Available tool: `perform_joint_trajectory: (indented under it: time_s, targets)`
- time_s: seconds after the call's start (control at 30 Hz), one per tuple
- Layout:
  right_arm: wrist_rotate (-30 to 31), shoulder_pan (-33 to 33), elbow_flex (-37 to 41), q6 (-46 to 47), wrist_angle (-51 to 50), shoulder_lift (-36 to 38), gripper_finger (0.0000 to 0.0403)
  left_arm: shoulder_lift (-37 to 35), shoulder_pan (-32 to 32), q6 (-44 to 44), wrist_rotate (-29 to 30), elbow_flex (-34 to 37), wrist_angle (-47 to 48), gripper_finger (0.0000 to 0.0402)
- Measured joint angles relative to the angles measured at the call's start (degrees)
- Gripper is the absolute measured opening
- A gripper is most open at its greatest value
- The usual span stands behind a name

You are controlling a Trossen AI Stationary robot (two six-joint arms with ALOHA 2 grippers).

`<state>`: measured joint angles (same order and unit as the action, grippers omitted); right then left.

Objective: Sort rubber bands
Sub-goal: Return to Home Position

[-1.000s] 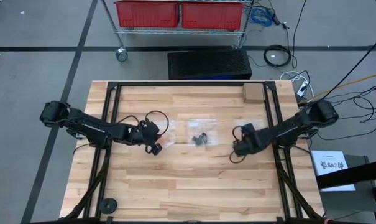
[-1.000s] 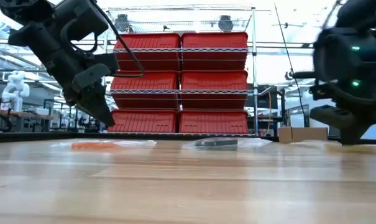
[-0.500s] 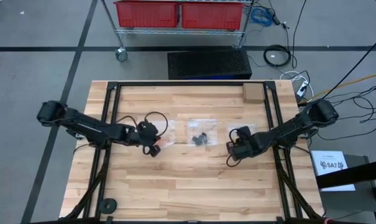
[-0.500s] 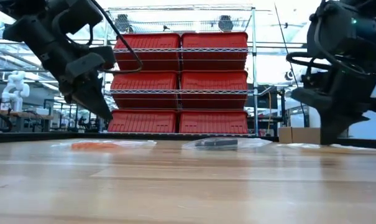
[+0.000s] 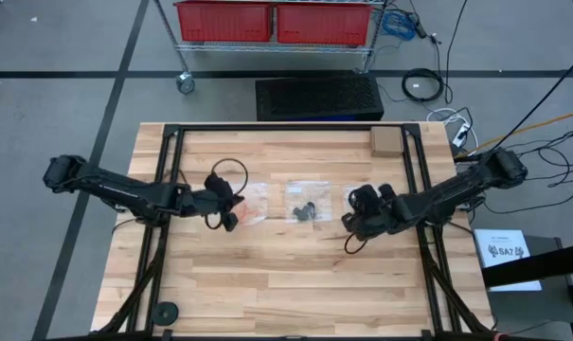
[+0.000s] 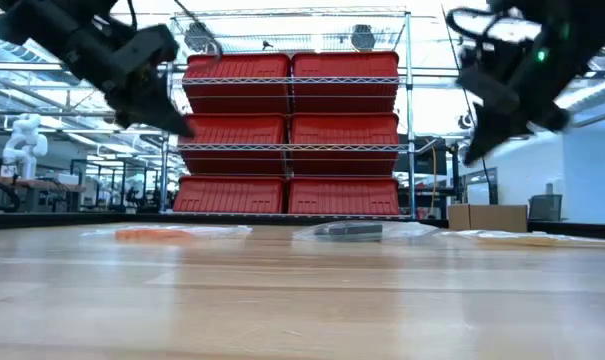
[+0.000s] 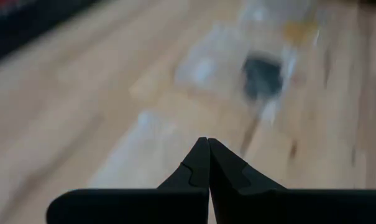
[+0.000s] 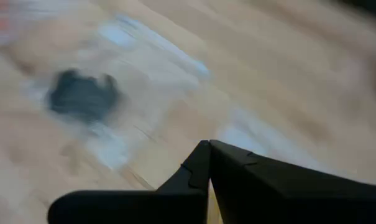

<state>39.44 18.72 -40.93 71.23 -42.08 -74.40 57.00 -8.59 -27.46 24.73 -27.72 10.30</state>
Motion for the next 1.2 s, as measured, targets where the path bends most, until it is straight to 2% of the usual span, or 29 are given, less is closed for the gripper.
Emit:
perform_joint_trajectory:
  time_s: [0.1,0.17,0.3,0.37,0.47,0.57,0.7,0.8,0.9,0.97,1.0,1.13,1.2]
  targets:
    - [2.5,0.1,0.9,-18.1,7.5,3.8,0.0,-2.9,0.2,6.2,1.3,0.0,-4.6,0.0001]
    - [0.4,0.1,4.3,-31.6,18.0,6.7,0.0,-5.9,-0.9,12.1,0.8,0.0,-6.7,0.0001]
    - [-13.9,-2.3,16.3,-53.4,48.1,13.6,0.0,-14.4,-2.0,19.1,1.8,2.7,-9.5,0.0001]
    - [-19.9,-5.7,22.5,-58.5,58.4,17.7,0.0,-18.8,-0.9,23.9,1.2,7.4,-18.5,0.0001]
    - [-25.9,-13.2,28.9,-62.8,65.4,24.1,0.0,-23.2,3.5,28.0,-2.5,15.8,-35.2,0.0002]
    - [-31.2,-20.3,31.8,-65.5,65.1,30.4,0.0,-27.2,7.6,28.4,-4.3,20.9,-37.8,0.0002]
    - [-34.9,-24.7,32.3,-67.5,56.1,41.9,0.0,-35.6,8.0,28.4,-5.4,22.0,-28.5,0.0002]
    - [-34.1,-24.6,32.4,-66.7,44.8,53.0,0.0,-43.7,6.7,28.0,-3.6,22.0,-19.6,0.0002]
    - [-30.4,-23.4,32.4,-65.7,35.8,64.3,0.0,-52.0,4.8,27.9,-0.3,21.9,-11.2,0.0002]
    - [-27.5,-22.4,32.8,-66.4,33.3,71.3,0.0,-56.9,3.3,27.9,1.3,21.9,-7.0,0.0002]
    - [-27.2,-22.0,33.8,-67.2,34.1,74.1,0.0,-57.0,2.6,27.8,2.8,21.7,-6.1,0.0002]
    - [-29.9,-21.3,40.2,-68.0,45.8,72.2,0.0,-56.3,-0.5,26.5,6.7,21.6,-3.5,0.0002]
    - [-31.0,-21.4,40.3,-66.4,46.4,70.6,0.0,-57.0,-1.6,26.4,8.5,22.0,-3.1,0.0002]
